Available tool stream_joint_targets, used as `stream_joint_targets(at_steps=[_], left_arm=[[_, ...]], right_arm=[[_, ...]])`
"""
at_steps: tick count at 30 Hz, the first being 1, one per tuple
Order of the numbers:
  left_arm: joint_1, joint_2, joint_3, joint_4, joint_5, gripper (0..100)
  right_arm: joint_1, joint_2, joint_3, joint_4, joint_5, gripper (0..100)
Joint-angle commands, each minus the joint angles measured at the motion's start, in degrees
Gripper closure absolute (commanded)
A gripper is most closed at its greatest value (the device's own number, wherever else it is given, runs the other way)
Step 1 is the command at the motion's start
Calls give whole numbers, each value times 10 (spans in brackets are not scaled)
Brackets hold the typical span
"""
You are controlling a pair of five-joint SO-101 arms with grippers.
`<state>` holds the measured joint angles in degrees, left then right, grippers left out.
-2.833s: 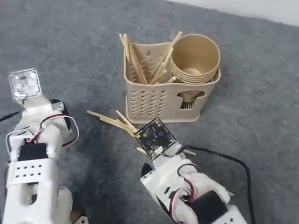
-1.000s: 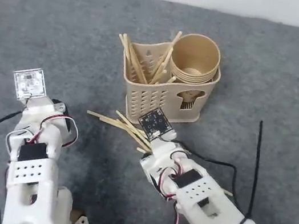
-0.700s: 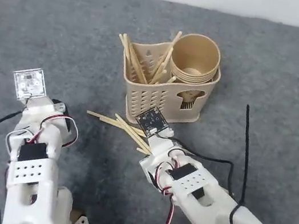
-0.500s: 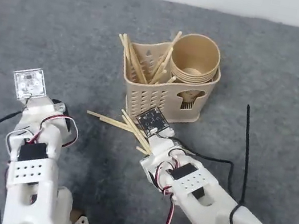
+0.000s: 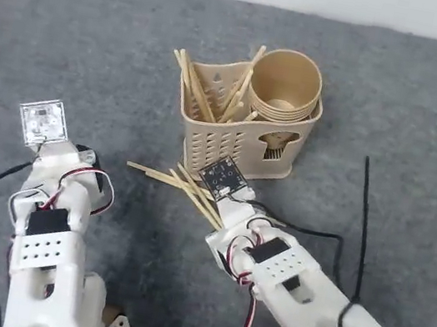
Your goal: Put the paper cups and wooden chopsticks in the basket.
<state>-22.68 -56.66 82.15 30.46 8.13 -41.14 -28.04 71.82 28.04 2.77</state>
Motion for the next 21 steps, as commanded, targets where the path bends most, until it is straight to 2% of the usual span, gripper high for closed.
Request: stream_joint_targets(at_steps=[1,7,11,15,21], left_arm=[[-3,-8,-3,-17,-5,987],[-2,-8,-3,-17,-5,987],[-2,-8,-3,-17,-5,987],[-3,-8,-3,-17,-5,987],[-3,-8,-3,-17,-5,987]], right_arm=[[1,-106,-23,81,9,991],[2,-290,-18,201,7,991],[5,-371,-17,242,5,991],[6,-432,5,244,5,991],[6,-529,68,192,5,991]])
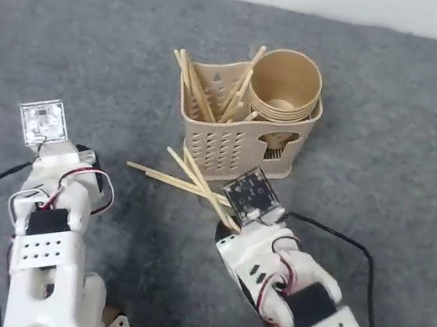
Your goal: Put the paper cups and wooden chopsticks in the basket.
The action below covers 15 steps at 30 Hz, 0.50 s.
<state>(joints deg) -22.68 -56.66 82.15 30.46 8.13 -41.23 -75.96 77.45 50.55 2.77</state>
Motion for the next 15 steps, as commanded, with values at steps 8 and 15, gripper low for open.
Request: stream_joint_targets(at_steps=[8,15], left_arm=[[-3,-8,-3,-17,-5,987],[-5,-8,-4,-17,-4,987]], right_arm=[[-5,-138,131,-125,10,987],[-17,-138,129,-124,10,979]])
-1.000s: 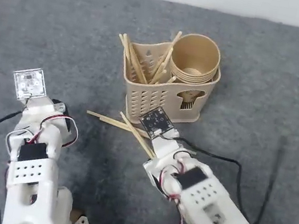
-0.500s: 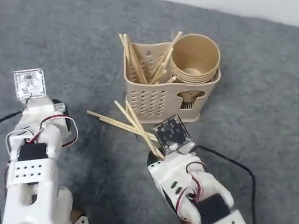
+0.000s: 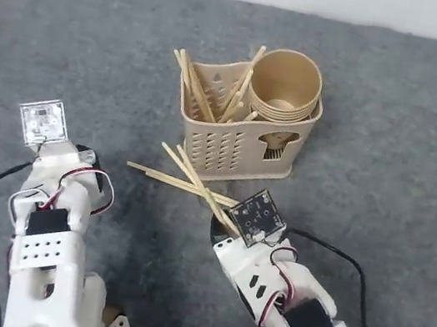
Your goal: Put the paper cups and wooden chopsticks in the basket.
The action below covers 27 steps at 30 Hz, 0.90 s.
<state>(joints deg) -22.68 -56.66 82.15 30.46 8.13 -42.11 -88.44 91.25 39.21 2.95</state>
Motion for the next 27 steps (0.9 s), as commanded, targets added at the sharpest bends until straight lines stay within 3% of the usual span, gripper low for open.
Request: stream_joint_targets(at_steps=[1,6,18,20,23,27], left_arm=[[-5,-8,-4,-17,-4,987],[-5,-8,-4,-17,-4,987],[-5,-8,-4,-17,-4,987],[-5,-8,-4,-17,-4,987],[-5,-8,-4,-17,-4,987],[-5,-8,-5,-17,-4,987]], right_arm=[[-12,-12,-8,-4,8,963],[-53,-12,-24,64,8,846],[-62,-11,-67,143,33,845],[-62,-11,-67,140,33,861],[-62,-11,-65,115,33,986],[-50,-12,-60,85,32,987]])
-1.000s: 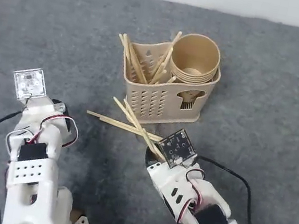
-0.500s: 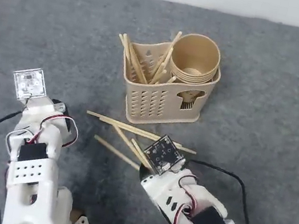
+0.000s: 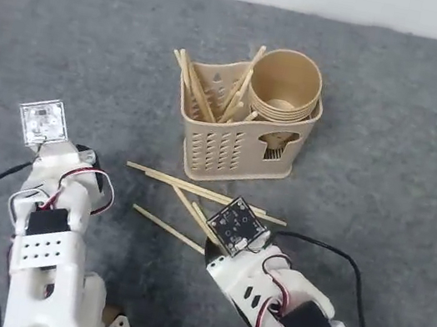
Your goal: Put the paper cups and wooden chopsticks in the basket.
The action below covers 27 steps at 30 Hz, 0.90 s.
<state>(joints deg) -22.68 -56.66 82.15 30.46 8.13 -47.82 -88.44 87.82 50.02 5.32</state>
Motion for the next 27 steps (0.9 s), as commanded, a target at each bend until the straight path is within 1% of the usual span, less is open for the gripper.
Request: stream_joint_targets(at_steps=[1,7,10,14,20,25,27], left_arm=[[-5,-8,-5,-17,-4,987],[-5,-8,-4,-26,-3,987],[-5,-8,-2,-33,-3,987],[-5,-8,-2,-33,-3,987],[-5,-8,-2,-33,-3,987],[-5,-8,-2,-33,-3,987],[-6,-8,-2,-33,-3,987]], right_arm=[[19,-13,-29,-25,8,995],[94,-13,-102,-22,3,992],[110,-12,-140,-20,-40,992],[112,-12,-175,-26,-60,992],[114,-12,-214,-53,-58,992],[110,-12,-206,-44,-57,991],[109,-12,-190,-41,-58,958]])
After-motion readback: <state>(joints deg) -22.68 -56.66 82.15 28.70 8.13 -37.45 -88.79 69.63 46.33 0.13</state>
